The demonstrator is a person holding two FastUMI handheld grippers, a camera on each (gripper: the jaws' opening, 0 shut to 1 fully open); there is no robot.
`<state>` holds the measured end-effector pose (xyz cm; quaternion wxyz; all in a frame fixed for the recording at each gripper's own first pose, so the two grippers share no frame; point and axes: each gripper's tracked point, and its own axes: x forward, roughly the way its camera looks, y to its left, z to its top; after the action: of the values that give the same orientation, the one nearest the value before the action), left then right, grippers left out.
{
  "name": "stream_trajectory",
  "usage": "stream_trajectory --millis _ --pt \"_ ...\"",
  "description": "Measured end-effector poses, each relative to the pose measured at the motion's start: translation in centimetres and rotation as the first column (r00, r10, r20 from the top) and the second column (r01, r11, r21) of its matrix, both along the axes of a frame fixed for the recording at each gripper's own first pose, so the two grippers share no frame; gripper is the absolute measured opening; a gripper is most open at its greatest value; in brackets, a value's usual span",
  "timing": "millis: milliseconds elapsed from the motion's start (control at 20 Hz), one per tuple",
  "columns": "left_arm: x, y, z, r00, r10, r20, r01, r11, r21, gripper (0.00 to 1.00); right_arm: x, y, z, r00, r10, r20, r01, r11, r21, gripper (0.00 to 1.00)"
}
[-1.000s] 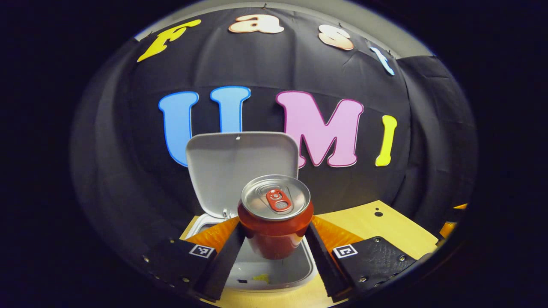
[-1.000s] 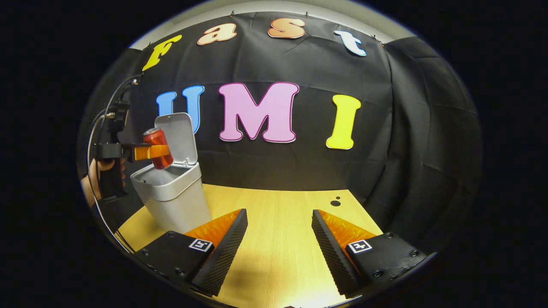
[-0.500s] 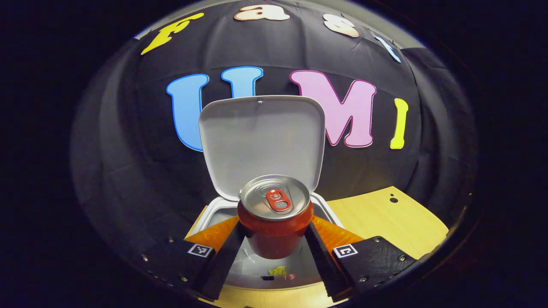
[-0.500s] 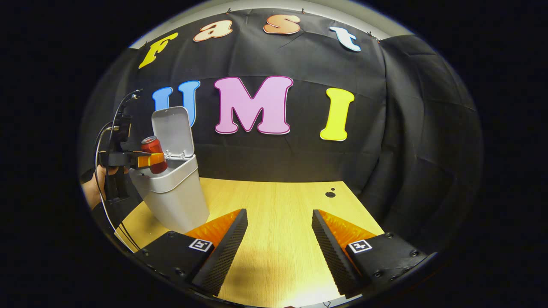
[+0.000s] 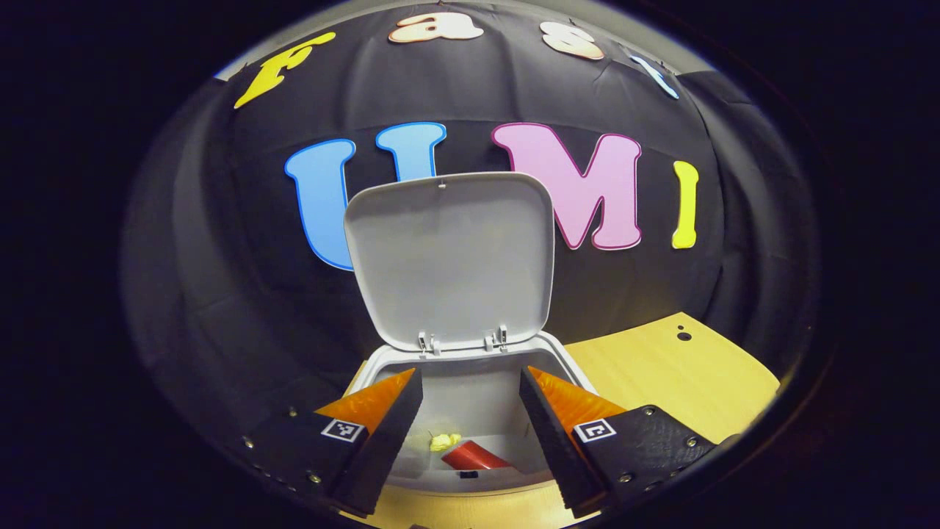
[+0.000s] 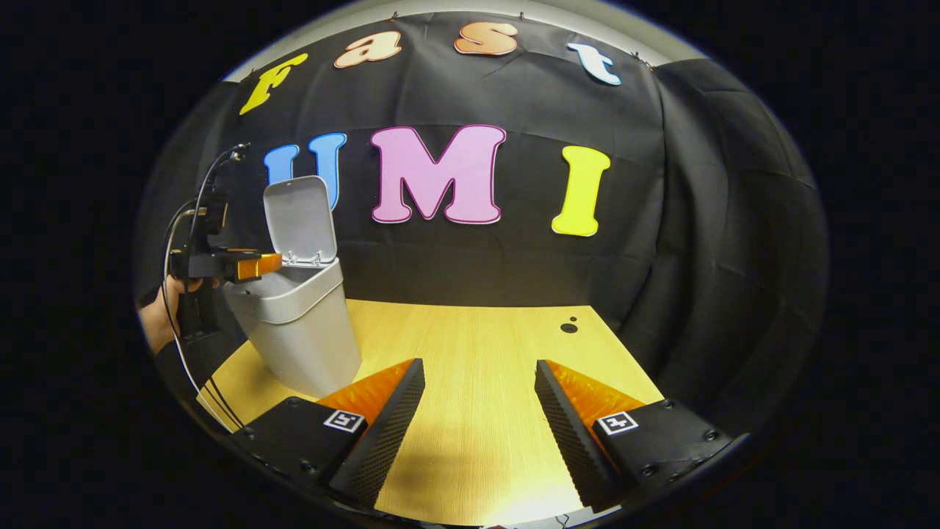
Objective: Press the lid of the desktop garbage bin to open it, pick up the crumpled paper on the desktop and throw it into the bin, then pick up the pop can on the desktop and drop it into the bin, and finally close the garbage bin lid.
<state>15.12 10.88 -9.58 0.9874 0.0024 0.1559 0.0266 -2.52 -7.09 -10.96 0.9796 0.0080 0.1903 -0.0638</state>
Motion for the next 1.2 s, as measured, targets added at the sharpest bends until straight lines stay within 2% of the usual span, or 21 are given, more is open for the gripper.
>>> stream_trajectory --millis 250,450,600,800,1100,1200 --pt "0.3 0.9 5.8 0.998 0.014 0.068 -0.011 0.999 -0.044 0.89 0.3 0.2 0.2 1.0 0.002 0.007 -0.003 1.0 0.013 0.98" --pt "2.2 2.2 11.7 0.989 0.027 0.148 -0.013 0.996 -0.092 0.88 0.5 0.0 -0.4 1.0 0.003 -0.008 -0.003 1.0 0.005 0.98" --pt "4.5 3.0 14.2 0.987 0.02 0.16 -0.005 0.996 -0.09 0.88 0.7 0.3 -0.7 1.0 0.008 -0.017 -0.008 1.0 0.026 0.98" --pt "7.4 2.9 15.9 0.985 0.032 0.17 -0.008 0.99 -0.139 0.88 0.4 0.1 -1.1 1.0 0.0 -0.028 0.0 1.0 0.024 0.98" --pt "11.7 3.7 15.0 0.992 0.007 0.126 -0.006 1.0 -0.006 0.87 -0.7 0.3 -2.3 0.998 -0.009 -0.06 0.012 0.999 0.047 0.98" --pt "12.3 3.7 14.4 0.994 -0.004 0.113 0.004 1.0 -0.001 0.89 -0.8 0.2 -2.5 0.998 -0.013 -0.067 0.016 0.999 0.047 0.98"
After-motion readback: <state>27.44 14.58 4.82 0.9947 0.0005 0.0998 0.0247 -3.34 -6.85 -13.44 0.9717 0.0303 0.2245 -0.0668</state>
